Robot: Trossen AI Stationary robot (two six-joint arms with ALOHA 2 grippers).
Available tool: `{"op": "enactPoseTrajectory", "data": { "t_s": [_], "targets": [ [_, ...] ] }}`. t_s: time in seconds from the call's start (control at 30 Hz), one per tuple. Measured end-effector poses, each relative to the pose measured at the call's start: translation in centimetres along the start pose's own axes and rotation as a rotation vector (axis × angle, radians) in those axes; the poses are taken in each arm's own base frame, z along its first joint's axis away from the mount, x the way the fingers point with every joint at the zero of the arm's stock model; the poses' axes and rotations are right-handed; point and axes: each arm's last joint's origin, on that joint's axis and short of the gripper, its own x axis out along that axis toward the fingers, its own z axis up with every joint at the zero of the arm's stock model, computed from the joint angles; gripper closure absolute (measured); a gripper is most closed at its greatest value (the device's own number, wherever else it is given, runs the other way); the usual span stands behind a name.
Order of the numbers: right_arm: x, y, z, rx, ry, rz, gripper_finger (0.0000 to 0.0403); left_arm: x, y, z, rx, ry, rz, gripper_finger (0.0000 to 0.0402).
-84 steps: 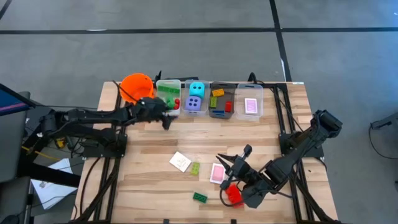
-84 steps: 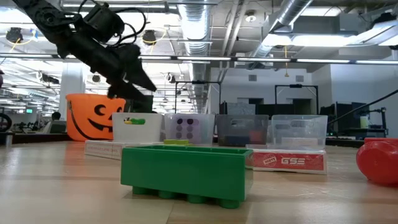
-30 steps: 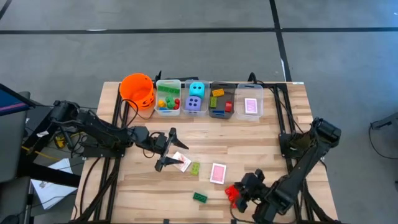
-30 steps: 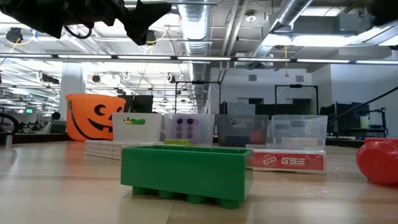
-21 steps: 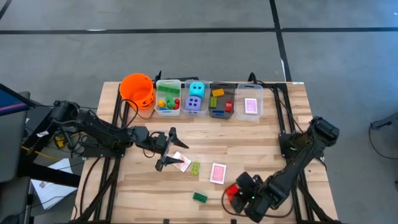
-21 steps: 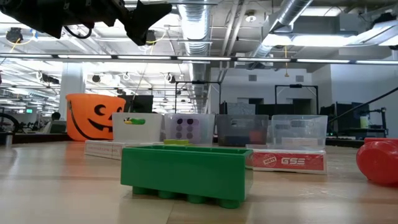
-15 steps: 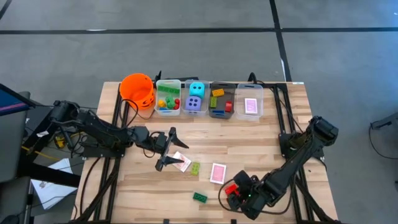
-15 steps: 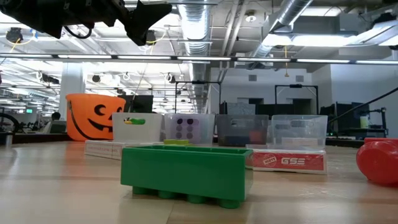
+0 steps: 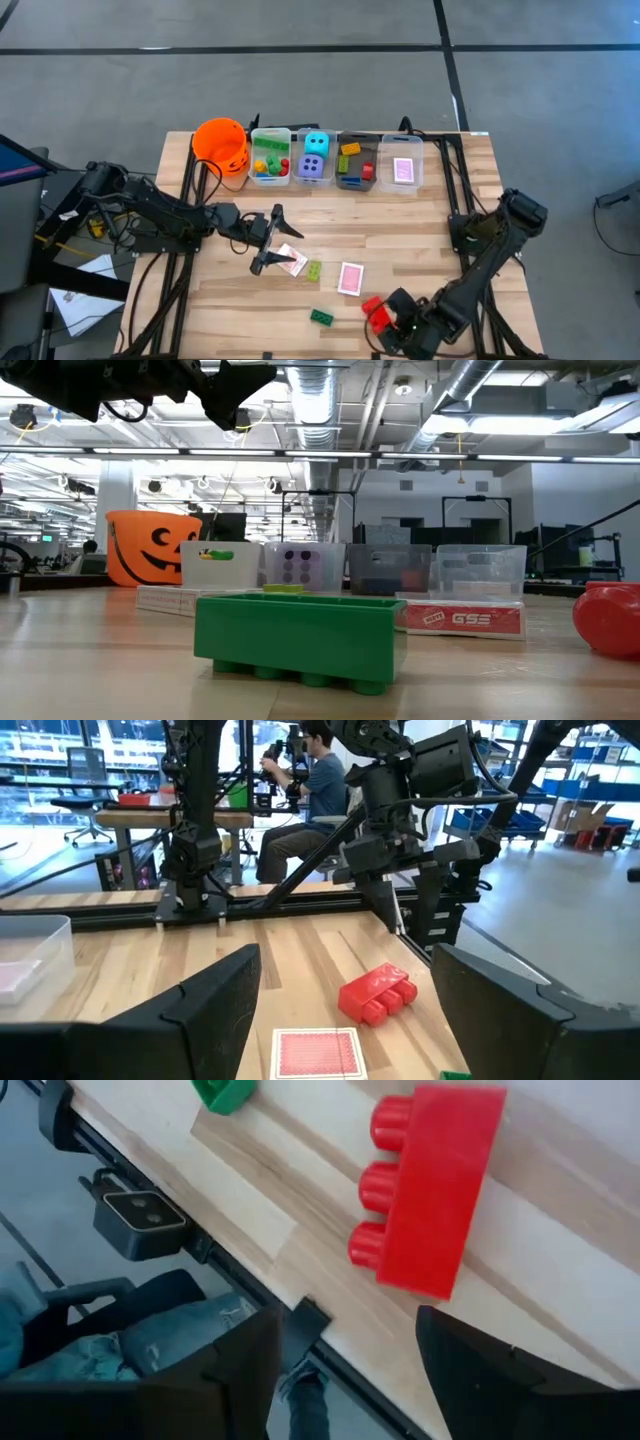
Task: Pick & Place Toys
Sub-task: Put the red game piece into the white bin
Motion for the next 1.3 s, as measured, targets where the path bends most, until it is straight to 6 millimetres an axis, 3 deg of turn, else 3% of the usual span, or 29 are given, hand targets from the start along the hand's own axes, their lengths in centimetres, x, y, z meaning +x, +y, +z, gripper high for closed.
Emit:
{"op": "enactPoseTrajectory", "data": {
  "t_s": [0.27,0.43,0.57,1.3],
  "targets": [
    [-0.3,-0.3,-1.3,-0.024,0.014,0.012,0.0174,0.0,0.0,0.0,0.004,0.0,0.0,0.0116],
    [-0.3,-0.3,-1.0,-0.11,-0.059,0.015,0.0174,0.0,0.1,0.0,0.004,0.0,0.003,0.0116],
    [-0.2,-0.6,-0.4,-0.055,-0.092,-0.018,0.0166,0.0,0.1,0.0,0.004,0.0,0.003,0.0116],
    [0.2,-0.3,0.9,0.014,-0.002,-0.053,0.0028,0.0,0.1,0.0,0.004,-0.001,0.003,0.0116]
  ]
}}
